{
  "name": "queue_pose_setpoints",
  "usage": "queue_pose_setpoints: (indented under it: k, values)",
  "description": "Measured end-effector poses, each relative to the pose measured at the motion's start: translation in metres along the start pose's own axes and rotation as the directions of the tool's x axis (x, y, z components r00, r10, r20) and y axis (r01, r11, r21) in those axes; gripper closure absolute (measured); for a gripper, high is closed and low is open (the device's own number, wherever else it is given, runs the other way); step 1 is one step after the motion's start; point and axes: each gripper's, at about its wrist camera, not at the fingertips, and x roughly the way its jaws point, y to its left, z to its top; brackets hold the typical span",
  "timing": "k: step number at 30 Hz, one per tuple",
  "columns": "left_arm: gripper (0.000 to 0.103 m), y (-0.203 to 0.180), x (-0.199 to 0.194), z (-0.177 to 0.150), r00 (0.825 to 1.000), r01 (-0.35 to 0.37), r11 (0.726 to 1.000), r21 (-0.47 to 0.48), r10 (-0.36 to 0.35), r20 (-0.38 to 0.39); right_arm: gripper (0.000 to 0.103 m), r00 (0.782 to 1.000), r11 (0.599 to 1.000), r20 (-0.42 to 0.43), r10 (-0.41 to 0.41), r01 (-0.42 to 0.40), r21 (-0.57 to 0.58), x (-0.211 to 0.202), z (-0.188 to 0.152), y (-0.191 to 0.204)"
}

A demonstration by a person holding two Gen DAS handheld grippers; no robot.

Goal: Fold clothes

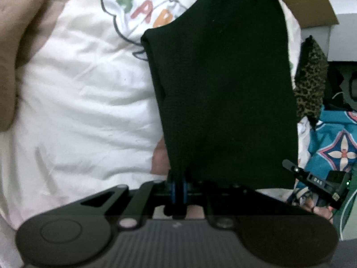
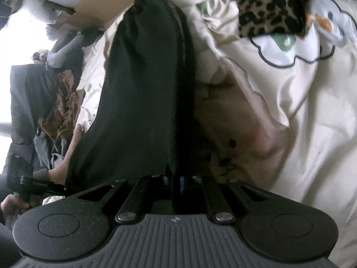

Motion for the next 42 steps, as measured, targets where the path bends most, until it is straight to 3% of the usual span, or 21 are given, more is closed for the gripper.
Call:
queue_pose_setpoints:
  k: [3, 5, 20, 31, 42]
  values:
    - [0.097, -0.007, -0.015, 0.000, 1.000, 0.007, 1.000, -0.008, -0.007, 0.016, 0.100, 1.000, 1.000, 0.010, 0.004, -0.004, -0.008, -0.012, 0.001, 0.008]
    - [0.097, 0.028, -0.041, -0.015, 1.000, 0.006, 1.000, -0.010, -0.006, 0.018, 0.100, 1.000, 1.000, 0.015, 0.005, -0.005, -0.011, -0.020, 0.001, 0.012]
    - [0.097, 0.051, -0.021, -0.066, 0.996, -0.034, 0.999, 0.006, 0.034, -0.083, 0.100, 1.000, 0.999, -0.010, -0.010, 0.011, 0.032, -0.052, -0.042, 0.020]
    - [0.097, 0.044, -0.042, -0.051, 0.999, -0.004, 1.000, 0.012, 0.005, -0.049, 0.100, 0.995, 0.995, 0.096, 0.024, -0.032, 0.091, -0.061, -0.036, 0.017]
    - [0.097, 0.017, -0.051, -0.003, 0.999, -0.039, 0.997, 0.073, 0.039, 0.004, 0.100, 0.987, 0.998, 0.155, 0.046, -0.051, 0.030, -0.050, 0.013, 0.029]
